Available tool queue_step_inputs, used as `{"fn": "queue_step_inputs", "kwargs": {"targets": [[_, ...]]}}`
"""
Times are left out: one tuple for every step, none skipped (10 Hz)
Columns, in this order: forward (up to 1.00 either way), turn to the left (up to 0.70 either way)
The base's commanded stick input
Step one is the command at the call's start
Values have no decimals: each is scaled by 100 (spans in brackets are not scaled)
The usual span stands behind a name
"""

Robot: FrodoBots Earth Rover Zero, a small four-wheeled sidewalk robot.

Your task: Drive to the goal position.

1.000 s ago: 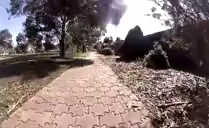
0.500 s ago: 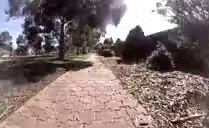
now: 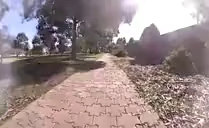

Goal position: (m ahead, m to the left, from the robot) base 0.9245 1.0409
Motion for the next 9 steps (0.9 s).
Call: {"fn": "queue_step_inputs", "kwargs": {"targets": [[58,0],[58,0],[58,0],[58,0],[58,0],[58,0],[58,0],[58,0],[58,0]]}}
